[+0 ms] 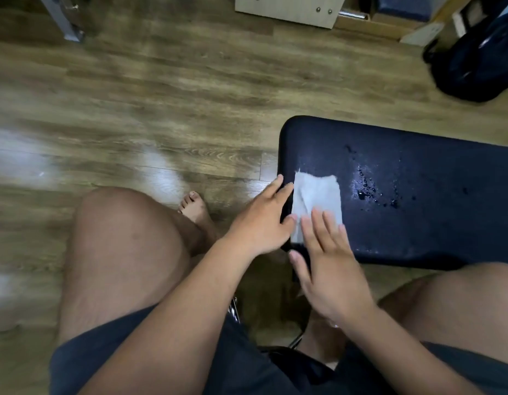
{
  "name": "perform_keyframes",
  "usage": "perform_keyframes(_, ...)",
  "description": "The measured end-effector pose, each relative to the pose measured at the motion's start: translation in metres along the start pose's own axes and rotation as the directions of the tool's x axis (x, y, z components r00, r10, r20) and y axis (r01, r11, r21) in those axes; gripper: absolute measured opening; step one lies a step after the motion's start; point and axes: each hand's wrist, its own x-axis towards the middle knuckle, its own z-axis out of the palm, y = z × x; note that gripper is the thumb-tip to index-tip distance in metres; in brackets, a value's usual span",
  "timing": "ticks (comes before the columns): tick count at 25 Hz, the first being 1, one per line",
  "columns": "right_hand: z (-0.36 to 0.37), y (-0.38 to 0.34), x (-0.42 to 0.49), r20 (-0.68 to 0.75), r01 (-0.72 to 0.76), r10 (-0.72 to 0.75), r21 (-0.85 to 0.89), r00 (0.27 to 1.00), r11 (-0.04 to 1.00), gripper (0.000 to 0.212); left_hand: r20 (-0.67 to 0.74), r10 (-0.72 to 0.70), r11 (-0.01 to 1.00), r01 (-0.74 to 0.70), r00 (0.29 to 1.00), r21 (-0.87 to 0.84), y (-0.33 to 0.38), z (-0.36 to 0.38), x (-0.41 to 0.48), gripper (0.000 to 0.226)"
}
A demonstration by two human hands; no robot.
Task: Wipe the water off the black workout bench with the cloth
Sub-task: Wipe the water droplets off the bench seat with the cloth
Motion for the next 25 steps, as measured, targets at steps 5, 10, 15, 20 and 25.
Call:
perform_keyframes(5, -0.003, 0.02, 0.038, -0.007, -0.021, 0.02, -0.056, 1.0, 0.998, 0.075, 0.042, 0.018, 0.992, -0.023, 0.999, 0.122, -0.002, 0.0, 0.003, 0.063)
perform_keyframes(10, -0.032, 0.041, 0.14, 0.068, -0.049, 0.05, -0.019, 0.996, 0.999, 0.067, 0.061, -0.062, 0.969, 0.045, 0.996, 0.243, 0.005, 0.001, 0.0, 0.064)
perform_keyframes(15, -0.013, 0.021, 0.045, -0.028, -0.038, 0.04, 0.09, 0.999, 0.995, 0.066, 0.046, -0.092, 0.968, 0.078, 0.995, 0.239, 0.009, 0.007, 0.0, 0.068)
perform_keyframes(20, -0.006, 0.003, -0.02, 0.025, -0.158, 0.157, 0.218, 0.987, 0.963, 0.072, 0.043, -0.076, 0.972, 0.064, 0.996, 0.228, 0.009, 0.007, 0.003, 0.069)
perform_keyframes(25, -0.031, 0.039, 0.113, -0.068, -0.144, 0.149, 0.07, 0.987, 0.987, 0.052, 0.038, -0.071, 0.975, 0.061, 0.997, 0.214, 0.012, 0.001, 0.003, 0.069)
